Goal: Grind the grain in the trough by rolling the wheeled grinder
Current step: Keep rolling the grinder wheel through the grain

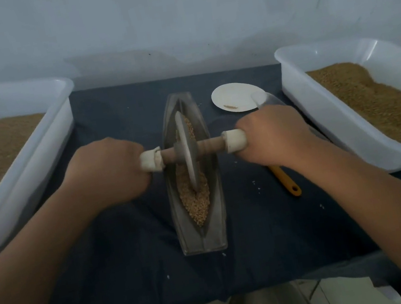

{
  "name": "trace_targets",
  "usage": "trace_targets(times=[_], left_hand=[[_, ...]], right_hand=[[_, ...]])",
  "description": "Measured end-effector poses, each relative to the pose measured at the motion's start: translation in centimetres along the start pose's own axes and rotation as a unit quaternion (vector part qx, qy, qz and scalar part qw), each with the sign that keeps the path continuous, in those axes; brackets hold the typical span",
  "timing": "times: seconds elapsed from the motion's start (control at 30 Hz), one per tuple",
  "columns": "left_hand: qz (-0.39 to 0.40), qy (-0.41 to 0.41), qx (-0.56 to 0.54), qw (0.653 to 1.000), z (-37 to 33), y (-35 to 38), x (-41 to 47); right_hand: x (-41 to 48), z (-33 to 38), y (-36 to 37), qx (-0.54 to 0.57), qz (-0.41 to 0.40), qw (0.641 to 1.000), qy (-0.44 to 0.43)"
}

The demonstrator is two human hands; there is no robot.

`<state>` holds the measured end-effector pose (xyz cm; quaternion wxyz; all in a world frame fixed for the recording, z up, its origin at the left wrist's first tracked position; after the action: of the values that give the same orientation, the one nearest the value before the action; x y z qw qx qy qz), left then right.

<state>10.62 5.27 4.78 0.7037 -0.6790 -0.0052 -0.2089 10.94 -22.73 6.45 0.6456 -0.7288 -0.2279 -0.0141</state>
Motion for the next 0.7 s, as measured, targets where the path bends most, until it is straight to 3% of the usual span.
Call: trace_targets(times=[0.13,0.27,0.53,0.7], left_hand=[[0.001,-0.025,0.024,0.999,0.2,0.5,4.1],[-0.006,-0.026,0.034,0.999,0.1,0.2,5.9],[-0.020,0.066,0.087,0.994,-1.5,-2.0,0.2],[-0.002,0.021,0.055,0.998,-0.5,-0.3,1.9]], right_hand=[[2.8,-0.5,0.5,-0.026,-0.072,0.995,0.065],[3.7,-1.1,1.5,-0.010,-0.063,0.993,0.100],[-2.8,-0.7,1.4,0.068,0.067,0.995,0.027],[-1.2,-0.4,0.9,0.016,-0.008,0.999,0.031]])
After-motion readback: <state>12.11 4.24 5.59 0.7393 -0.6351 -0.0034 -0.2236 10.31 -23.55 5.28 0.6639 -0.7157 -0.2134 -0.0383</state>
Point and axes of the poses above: each hand's wrist, its own x-axis towards the middle knuckle, its own y-axis out of the palm, z = x × y, the point moved 7 cm from there along x, towards the middle knuckle, and after that the axes turned 6 degrees about -z, right-handed, at the moved point
